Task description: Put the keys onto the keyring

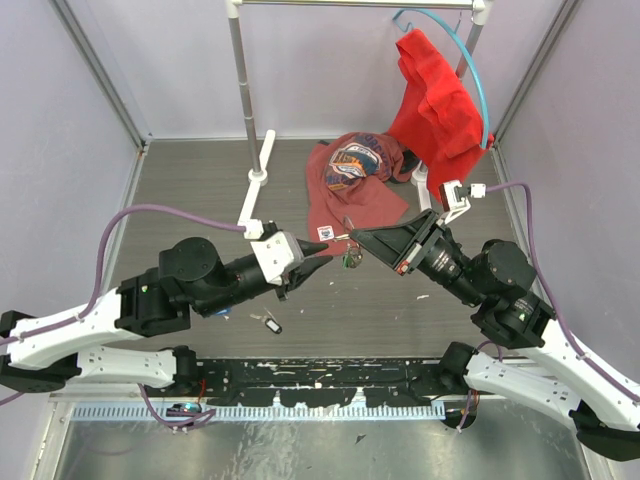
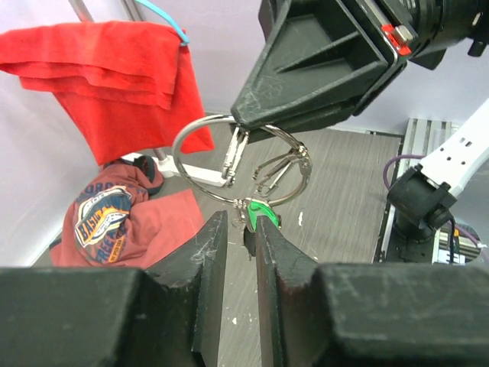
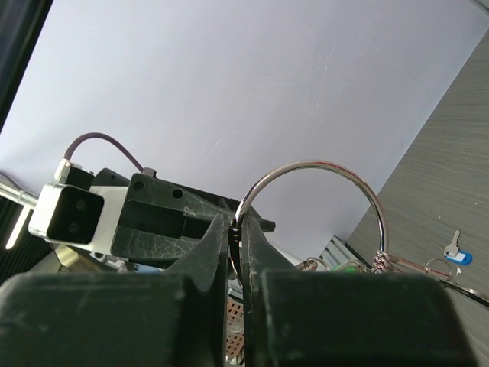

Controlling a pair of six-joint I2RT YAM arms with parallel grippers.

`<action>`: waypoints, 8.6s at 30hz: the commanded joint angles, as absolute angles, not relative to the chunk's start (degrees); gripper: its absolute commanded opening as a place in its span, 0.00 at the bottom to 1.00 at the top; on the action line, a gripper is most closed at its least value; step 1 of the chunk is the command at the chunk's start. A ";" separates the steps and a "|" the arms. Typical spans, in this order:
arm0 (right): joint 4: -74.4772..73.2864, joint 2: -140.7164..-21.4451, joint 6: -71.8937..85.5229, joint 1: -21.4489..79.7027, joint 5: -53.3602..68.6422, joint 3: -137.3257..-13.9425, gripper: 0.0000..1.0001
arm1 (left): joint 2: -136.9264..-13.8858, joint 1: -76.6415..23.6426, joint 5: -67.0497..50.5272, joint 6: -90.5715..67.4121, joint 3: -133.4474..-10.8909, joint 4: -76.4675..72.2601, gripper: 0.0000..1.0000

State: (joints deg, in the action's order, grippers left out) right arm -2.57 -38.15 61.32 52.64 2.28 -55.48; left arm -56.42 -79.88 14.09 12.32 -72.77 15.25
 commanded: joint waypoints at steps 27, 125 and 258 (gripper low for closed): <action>2.26 -37.05 60.15 52.65 3.87 -55.98 0.01 | -56.34 -82.44 18.99 14.50 -73.15 8.04 0.29; -1.43 -36.12 58.50 52.66 2.55 -55.71 0.02 | -60.17 -86.14 25.04 16.54 -74.92 2.65 0.00; -19.47 -39.70 56.89 52.65 2.52 -64.29 0.01 | -59.08 -86.26 24.15 12.60 -77.64 16.44 0.35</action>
State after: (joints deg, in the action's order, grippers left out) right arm -21.17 -40.47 57.19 52.64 6.02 -63.00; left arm -61.91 -86.04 22.63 13.39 -79.22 19.77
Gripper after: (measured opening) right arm 0.179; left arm 0.308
